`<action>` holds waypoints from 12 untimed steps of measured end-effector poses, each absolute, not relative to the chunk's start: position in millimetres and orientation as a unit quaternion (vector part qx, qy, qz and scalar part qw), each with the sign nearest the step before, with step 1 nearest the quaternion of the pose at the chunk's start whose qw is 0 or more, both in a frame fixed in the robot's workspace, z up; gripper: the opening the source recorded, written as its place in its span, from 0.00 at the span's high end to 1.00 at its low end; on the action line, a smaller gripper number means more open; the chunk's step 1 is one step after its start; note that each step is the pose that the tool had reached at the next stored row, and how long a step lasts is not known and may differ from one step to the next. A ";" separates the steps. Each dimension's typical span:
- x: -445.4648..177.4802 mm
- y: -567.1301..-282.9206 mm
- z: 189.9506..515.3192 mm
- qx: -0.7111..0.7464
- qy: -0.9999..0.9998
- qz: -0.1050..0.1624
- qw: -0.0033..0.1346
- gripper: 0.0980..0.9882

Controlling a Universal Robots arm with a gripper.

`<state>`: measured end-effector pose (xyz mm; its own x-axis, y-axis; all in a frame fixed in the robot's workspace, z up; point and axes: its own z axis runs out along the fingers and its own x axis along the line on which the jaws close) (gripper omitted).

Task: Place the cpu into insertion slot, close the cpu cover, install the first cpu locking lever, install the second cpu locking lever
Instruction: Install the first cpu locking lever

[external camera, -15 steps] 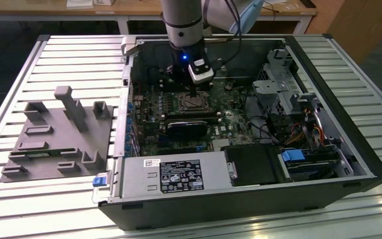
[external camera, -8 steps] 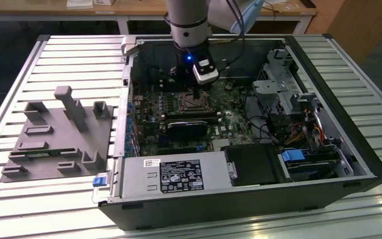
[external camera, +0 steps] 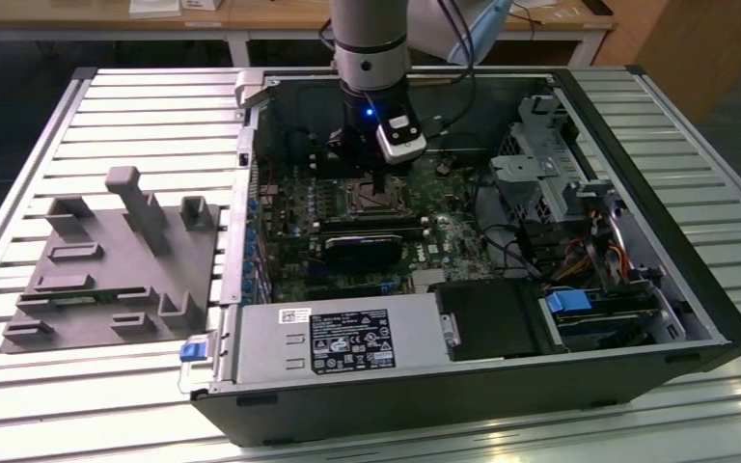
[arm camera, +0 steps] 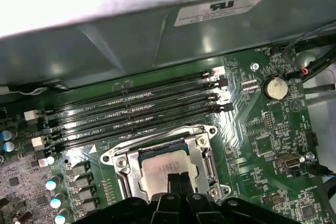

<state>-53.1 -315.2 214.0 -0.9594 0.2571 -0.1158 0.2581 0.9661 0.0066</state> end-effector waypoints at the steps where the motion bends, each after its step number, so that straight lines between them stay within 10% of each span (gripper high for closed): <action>1: -53.1 -315.1 213.9 0.130 0.990 -0.004 0.058 1.00; 12: -53.0 -315.2 232.4 0.130 0.990 -0.004 0.058 1.00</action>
<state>-53.0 -315.2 232.4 -0.9594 0.2570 -0.1163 0.2580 0.9661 0.0069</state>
